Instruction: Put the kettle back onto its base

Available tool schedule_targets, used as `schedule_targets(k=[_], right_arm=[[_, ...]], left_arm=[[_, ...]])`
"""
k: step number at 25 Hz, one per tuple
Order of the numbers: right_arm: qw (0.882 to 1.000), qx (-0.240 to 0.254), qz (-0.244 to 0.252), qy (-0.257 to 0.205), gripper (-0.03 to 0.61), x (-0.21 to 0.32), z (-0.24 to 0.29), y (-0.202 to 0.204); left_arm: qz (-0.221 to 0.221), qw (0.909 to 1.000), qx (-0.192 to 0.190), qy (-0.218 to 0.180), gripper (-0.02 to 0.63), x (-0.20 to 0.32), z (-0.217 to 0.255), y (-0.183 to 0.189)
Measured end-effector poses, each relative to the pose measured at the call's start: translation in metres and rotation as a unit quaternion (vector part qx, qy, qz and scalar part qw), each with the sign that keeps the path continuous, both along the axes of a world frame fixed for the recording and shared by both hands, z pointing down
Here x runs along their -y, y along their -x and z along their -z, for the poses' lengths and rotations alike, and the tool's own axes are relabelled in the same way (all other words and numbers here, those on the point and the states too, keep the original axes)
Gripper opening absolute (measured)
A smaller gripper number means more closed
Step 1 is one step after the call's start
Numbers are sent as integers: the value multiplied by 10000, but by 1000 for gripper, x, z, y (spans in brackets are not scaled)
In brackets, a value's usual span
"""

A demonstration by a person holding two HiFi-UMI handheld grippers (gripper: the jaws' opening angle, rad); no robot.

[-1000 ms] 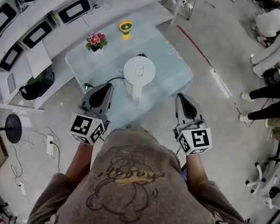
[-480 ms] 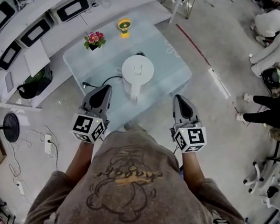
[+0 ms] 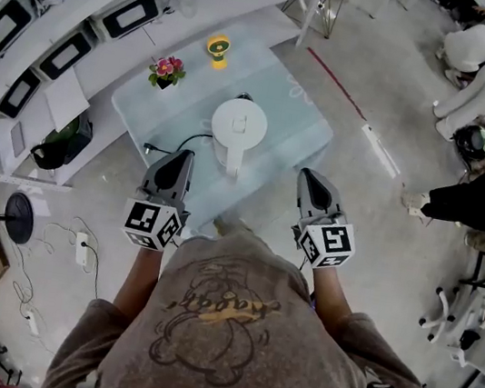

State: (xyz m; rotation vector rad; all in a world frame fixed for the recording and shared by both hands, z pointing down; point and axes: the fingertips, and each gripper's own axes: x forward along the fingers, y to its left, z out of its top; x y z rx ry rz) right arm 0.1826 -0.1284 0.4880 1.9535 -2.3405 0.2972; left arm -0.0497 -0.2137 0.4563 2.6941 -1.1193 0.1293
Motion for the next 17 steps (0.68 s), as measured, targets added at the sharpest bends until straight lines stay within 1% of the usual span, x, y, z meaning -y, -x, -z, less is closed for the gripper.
schedule_targets(k=[17], right_arm=[[9999,135,-10,-89,-3,-9,4,-8]], left_arm=[[124,9998,-61,128,23,-15,2,1]])
